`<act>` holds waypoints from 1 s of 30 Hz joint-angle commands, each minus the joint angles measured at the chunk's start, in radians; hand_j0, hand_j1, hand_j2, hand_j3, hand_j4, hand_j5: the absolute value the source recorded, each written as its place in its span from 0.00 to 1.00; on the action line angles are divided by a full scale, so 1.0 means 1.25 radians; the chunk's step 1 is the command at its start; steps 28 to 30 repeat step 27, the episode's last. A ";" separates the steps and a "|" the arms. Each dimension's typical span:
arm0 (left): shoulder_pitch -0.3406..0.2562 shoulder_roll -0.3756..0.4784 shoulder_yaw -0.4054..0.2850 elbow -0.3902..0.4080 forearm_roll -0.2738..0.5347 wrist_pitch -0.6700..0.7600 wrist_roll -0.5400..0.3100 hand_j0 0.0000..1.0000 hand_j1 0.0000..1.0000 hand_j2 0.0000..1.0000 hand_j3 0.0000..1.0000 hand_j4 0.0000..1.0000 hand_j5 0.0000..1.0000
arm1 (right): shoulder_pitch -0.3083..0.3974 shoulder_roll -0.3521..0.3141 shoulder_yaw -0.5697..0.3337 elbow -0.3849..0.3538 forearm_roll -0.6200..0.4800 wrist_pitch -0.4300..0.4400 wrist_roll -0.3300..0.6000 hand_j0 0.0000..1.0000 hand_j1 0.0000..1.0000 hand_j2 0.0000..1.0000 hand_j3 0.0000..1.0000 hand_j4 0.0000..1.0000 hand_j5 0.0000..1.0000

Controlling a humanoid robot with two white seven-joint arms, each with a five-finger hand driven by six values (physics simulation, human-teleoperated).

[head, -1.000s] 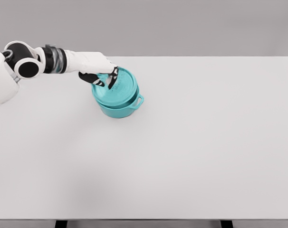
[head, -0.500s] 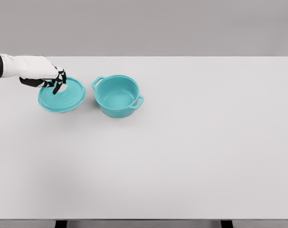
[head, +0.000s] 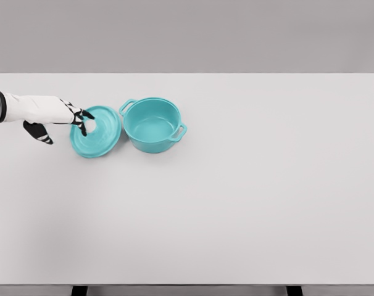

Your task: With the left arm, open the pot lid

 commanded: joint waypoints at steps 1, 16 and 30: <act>0.000 0.000 0.001 0.001 0.002 0.002 0.000 1.00 1.00 1.00 1.00 1.00 1.00 | 0.000 0.000 0.000 0.000 0.000 0.000 0.000 1.00 1.00 1.00 1.00 1.00 1.00; 0.020 0.039 0.002 0.017 0.007 0.002 0.000 1.00 1.00 1.00 1.00 1.00 1.00 | 0.000 0.000 0.000 0.000 0.000 0.000 0.000 1.00 1.00 1.00 1.00 1.00 1.00; 0.022 0.060 0.004 0.052 0.015 0.002 0.000 1.00 1.00 1.00 1.00 1.00 1.00 | 0.000 0.000 0.000 0.000 0.000 0.000 0.000 1.00 1.00 1.00 1.00 1.00 1.00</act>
